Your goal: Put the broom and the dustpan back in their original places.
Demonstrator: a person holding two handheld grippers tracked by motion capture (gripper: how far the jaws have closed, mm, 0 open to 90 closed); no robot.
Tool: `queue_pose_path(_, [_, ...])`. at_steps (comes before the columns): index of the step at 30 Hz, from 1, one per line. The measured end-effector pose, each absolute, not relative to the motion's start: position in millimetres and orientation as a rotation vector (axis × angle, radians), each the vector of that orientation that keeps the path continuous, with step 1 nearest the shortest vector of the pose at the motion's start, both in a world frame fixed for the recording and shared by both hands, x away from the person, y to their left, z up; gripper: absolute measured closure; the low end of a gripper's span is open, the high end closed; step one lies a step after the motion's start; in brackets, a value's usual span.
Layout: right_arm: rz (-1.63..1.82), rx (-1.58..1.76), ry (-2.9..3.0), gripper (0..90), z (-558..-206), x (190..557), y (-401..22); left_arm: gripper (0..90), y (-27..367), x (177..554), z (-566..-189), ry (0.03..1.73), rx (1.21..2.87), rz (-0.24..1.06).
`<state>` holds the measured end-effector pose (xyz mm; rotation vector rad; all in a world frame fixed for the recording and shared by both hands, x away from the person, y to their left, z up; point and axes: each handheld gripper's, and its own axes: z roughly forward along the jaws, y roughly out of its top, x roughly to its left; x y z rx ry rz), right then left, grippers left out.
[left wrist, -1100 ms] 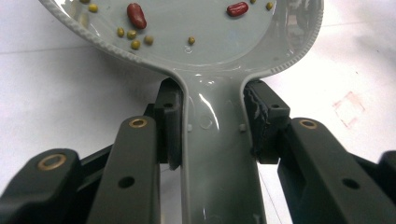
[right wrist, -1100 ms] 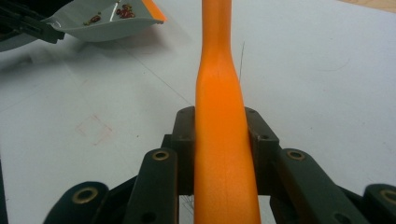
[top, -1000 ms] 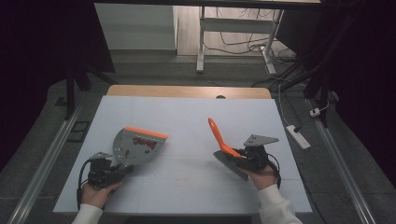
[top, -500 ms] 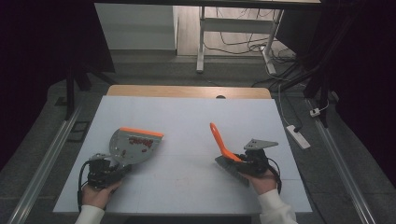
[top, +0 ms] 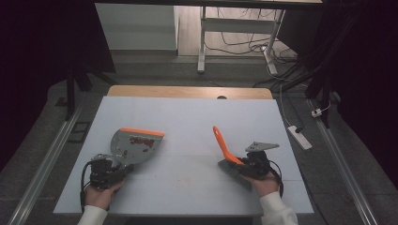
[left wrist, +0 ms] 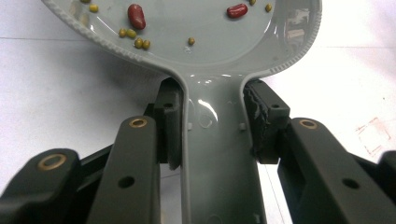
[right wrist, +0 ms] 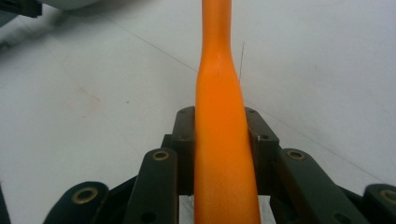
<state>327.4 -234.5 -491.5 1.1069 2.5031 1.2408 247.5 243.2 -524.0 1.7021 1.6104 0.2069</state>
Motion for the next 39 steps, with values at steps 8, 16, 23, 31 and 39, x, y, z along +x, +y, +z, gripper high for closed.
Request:
queue_pose_path(8, [1.203,1.176,2.458,68.7,-496,337,-242,61.1,241,248,-526,1.613,1.717,0.192])
queue_pose_path(16, [1.11,1.185,2.468,58.7,-502,348,-245,61.1,240,249,-527,1.626,1.729,0.196])
queue_pose_path(23, [1.097,1.218,2.479,51.2,-507,358,-250,61.1,238,250,-527,1.629,1.733,0.188])
queue_pose_path(31, [1.023,1.249,2.481,42.8,-511,365,-252,60.9,236,251,-529,1.643,1.748,0.189])
queue_pose_path(39, [1.016,1.231,2.451,41.4,-509,365,-253,60.6,234,253,-532,1.653,1.762,0.193])
